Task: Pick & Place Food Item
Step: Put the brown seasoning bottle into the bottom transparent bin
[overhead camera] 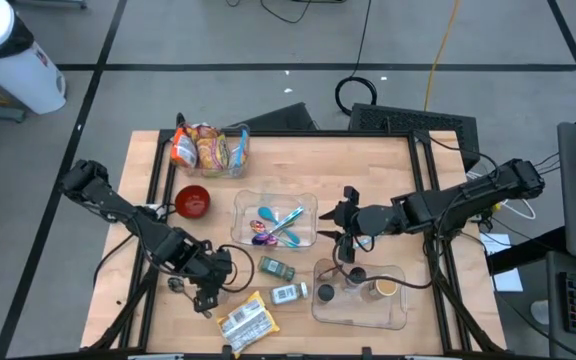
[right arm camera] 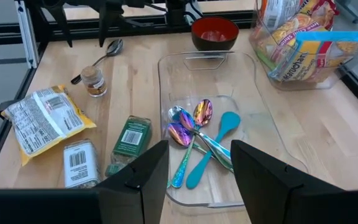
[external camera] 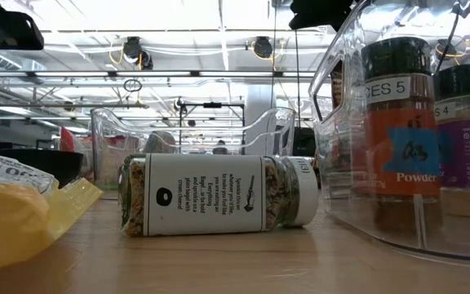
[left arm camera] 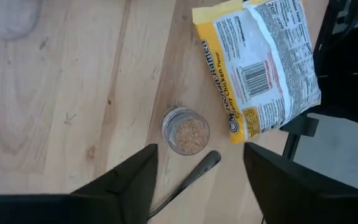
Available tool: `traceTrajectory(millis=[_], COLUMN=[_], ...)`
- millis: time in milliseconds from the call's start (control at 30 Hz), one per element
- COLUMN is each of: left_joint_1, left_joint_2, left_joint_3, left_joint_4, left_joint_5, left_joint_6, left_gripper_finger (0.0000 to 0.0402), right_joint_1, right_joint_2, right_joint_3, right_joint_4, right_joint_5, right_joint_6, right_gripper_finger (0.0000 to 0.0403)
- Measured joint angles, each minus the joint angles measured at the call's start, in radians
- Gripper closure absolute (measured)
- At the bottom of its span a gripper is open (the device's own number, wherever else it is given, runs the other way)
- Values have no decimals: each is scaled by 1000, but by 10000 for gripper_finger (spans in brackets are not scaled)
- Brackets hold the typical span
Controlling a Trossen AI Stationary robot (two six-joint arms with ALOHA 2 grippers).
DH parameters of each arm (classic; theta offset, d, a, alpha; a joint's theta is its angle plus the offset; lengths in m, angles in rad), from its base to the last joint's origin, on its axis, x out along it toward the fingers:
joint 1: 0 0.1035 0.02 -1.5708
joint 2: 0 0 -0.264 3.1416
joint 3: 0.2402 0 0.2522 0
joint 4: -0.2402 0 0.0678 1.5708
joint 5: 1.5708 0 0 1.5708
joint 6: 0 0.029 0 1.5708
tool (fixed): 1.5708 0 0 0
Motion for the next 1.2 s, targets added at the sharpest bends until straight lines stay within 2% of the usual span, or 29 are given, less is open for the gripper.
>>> traceTrajectory(millis=[333,433,667,800,1200], left_joint_1=[-2,-1,-36,-73,-93], left_joint_2=[0,0,0,0,0], left_joint_3=[0,0,0,0,0], left_joint_4=[10,24,43,96,255], left_joint_5=[-42,-57,-39,-40,-40], left_joint_6=[-45,-61,-102,-74,-48], left_gripper_finger=[28,6,30,40,41], right_joint_1=[0,0,1,1,1], right_joint_2=[0,0,0,0,0], right_joint_3=[0,0,0,0,0], right_joint_4=[0,0,0,-2,-34], right_joint_5=[0,0,-4,-5,-5], right_joint_6=[0,0,7,8,6], right_gripper_finger=[238,238,238,238,238])
